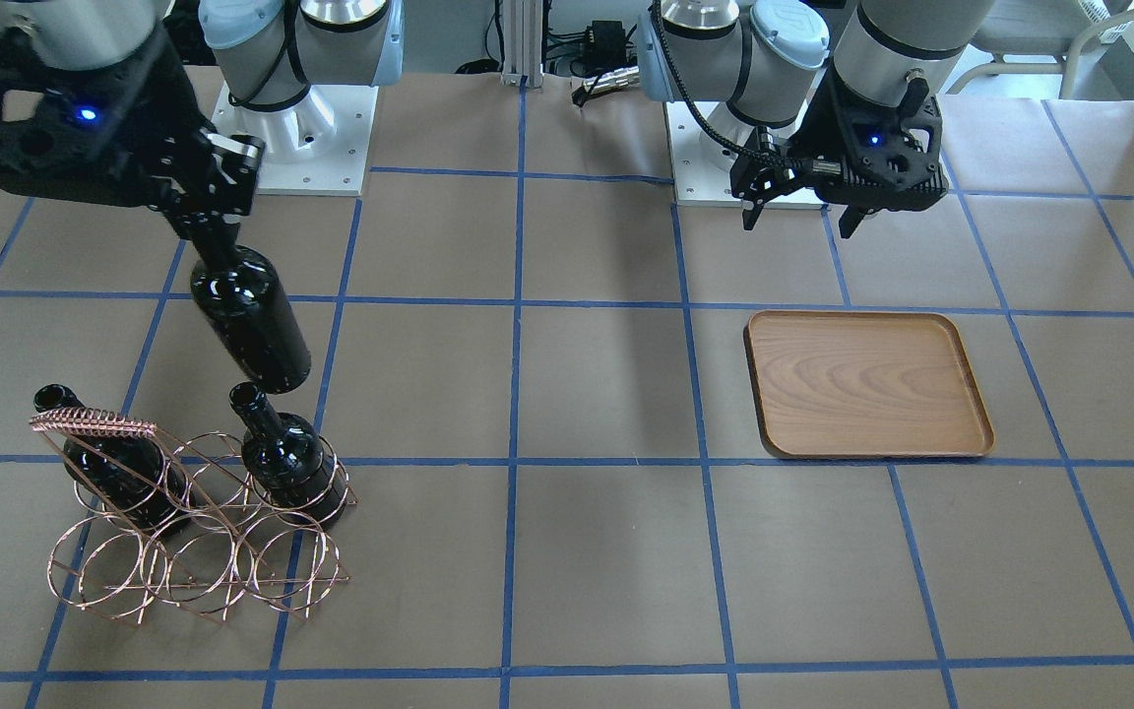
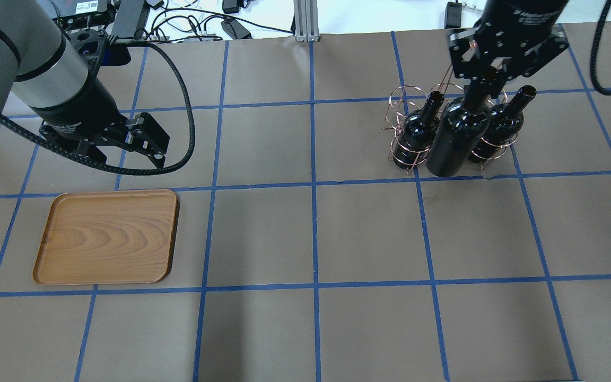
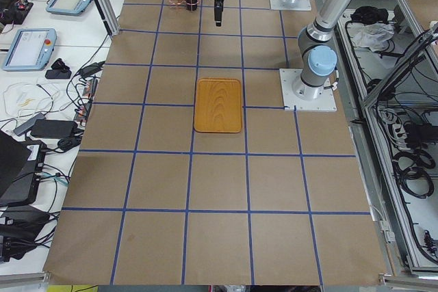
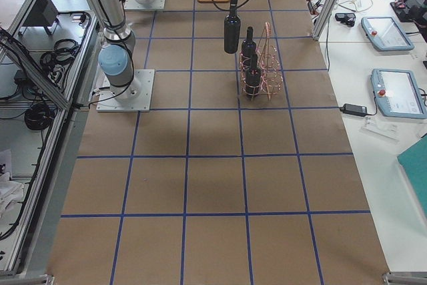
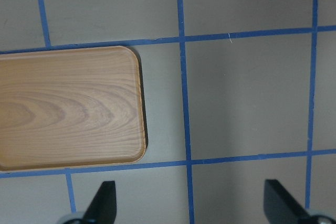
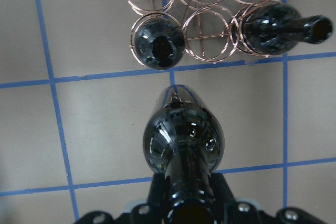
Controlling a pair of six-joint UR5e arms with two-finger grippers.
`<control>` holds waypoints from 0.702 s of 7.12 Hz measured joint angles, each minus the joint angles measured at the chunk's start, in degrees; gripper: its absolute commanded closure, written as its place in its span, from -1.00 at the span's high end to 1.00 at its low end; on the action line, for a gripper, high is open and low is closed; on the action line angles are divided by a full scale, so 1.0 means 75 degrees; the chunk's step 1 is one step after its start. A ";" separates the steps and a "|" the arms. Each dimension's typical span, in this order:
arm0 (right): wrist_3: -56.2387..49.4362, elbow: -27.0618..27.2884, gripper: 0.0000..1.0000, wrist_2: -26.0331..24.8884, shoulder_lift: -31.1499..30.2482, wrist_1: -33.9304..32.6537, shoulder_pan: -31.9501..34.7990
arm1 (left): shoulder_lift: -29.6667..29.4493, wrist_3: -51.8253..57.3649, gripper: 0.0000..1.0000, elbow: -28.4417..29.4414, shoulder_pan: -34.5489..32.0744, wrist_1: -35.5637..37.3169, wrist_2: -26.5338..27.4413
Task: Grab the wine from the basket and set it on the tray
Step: 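Pull the bottle out of the rack toward the tray with the right gripper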
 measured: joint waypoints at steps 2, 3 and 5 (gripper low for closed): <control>0.1642 0.0111 -0.92 0.0134 0.0619 -0.0565 0.1154 | 0.0010 0.0014 1.00 0.0000 0.0000 0.0009 0.0005; 0.2481 0.0153 -0.94 0.0169 0.0968 -0.1127 0.1772 | 0.0023 0.0016 1.00 0.0002 0.0001 0.0014 0.0001; 0.3894 0.0165 -0.94 0.0200 0.1555 -0.1950 0.2570 | 0.0040 0.0016 1.00 0.0014 0.0001 0.0022 0.0008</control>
